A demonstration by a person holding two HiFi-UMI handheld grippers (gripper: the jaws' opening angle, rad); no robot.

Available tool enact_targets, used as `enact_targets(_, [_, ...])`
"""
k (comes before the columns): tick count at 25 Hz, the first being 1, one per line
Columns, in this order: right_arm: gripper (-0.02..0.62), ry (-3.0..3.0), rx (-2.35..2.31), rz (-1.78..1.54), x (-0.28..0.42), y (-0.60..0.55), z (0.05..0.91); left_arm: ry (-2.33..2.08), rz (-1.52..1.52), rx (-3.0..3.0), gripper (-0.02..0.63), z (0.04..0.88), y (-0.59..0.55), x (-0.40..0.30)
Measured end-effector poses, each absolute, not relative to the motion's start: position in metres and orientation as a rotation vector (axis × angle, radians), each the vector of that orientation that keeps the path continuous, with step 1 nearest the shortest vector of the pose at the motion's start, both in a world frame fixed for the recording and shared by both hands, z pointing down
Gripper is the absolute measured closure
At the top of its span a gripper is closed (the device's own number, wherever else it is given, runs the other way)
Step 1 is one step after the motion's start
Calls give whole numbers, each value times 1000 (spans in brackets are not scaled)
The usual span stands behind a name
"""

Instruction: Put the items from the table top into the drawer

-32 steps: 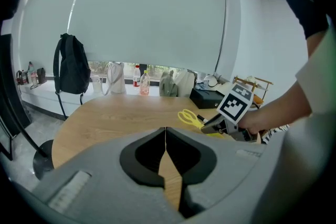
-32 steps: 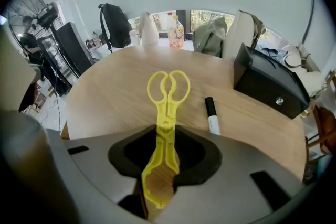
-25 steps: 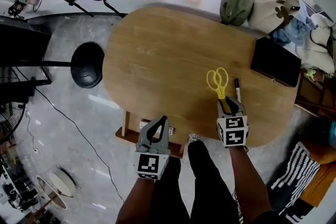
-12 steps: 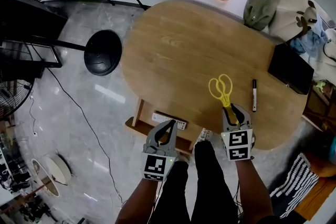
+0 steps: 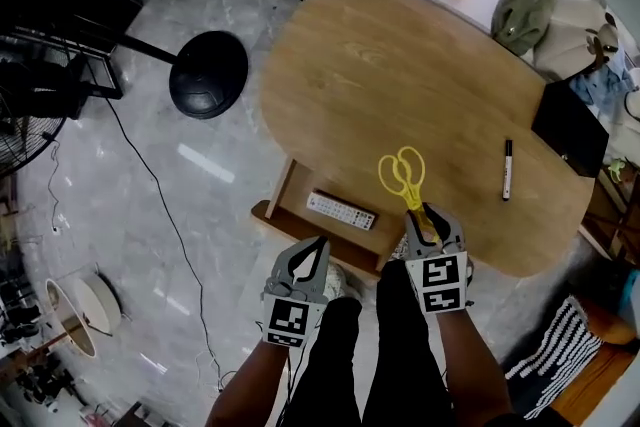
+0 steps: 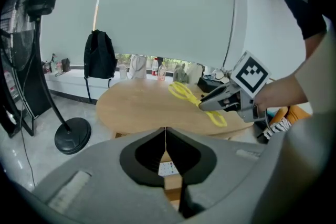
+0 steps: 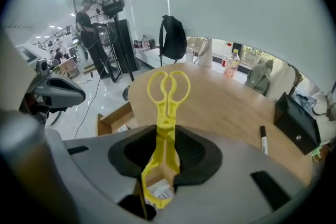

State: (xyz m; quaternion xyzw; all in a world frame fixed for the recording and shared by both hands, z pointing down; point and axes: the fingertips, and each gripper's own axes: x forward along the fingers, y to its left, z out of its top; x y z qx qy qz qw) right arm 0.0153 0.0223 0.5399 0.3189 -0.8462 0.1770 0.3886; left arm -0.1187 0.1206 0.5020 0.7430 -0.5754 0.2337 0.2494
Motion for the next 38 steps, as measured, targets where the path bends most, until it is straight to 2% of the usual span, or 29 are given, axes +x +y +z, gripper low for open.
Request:
enact_targets(12, [488, -2134, 575, 321, -45, 105, 581, -1635, 553, 1948, 588, 511, 183, -148])
enact_targets(20, [488, -2064, 365, 202, -82, 152, 641, -1668, 556, 1859, 588, 532, 235, -180])
enact_targets(38, [488, -1831, 117, -93, -102, 179, 750, -1694, 524, 1770, 588, 560, 271, -203])
